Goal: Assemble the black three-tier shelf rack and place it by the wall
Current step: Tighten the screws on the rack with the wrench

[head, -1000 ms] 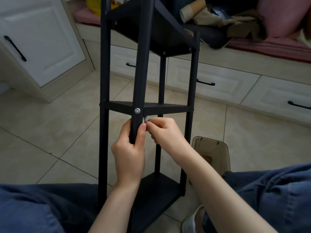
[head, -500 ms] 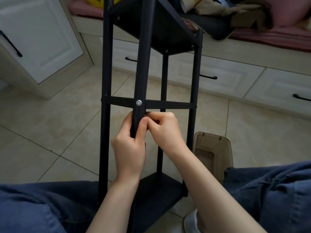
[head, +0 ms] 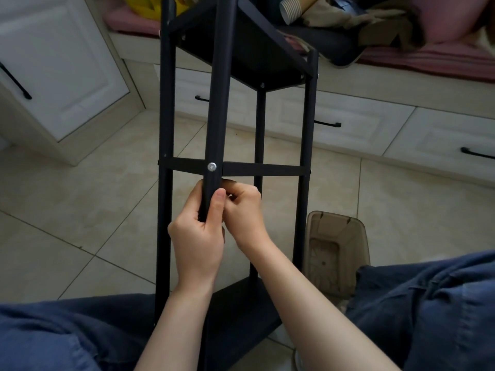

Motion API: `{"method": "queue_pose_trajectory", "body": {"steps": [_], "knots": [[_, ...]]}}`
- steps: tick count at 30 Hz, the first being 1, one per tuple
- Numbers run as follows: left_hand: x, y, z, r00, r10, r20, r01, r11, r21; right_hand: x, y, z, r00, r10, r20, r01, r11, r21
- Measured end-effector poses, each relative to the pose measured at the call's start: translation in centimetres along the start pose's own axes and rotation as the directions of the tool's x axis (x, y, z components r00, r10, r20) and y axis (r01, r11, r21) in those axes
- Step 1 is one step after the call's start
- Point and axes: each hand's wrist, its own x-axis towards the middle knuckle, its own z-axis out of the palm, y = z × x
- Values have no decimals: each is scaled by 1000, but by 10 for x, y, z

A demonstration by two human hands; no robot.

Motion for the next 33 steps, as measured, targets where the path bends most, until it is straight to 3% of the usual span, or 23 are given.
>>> {"method": "queue_pose_trajectory", "body": {"steps": [8, 21, 33], "knots": [[3, -6, -5, 1000, -19, -6, 19, 1000, 14, -3, 0, -12, 998, -65, 5, 65, 995, -80], [2, -5, -4, 1000, 2, 14, -3, 999, 44, -10, -12, -26, 999, -5, 33, 7, 998, -64], [0, -6, -2, 998, 50, 50, -53, 996, 73, -7, -2, -17, 990, -121, -75, 106, 978, -180]]}}
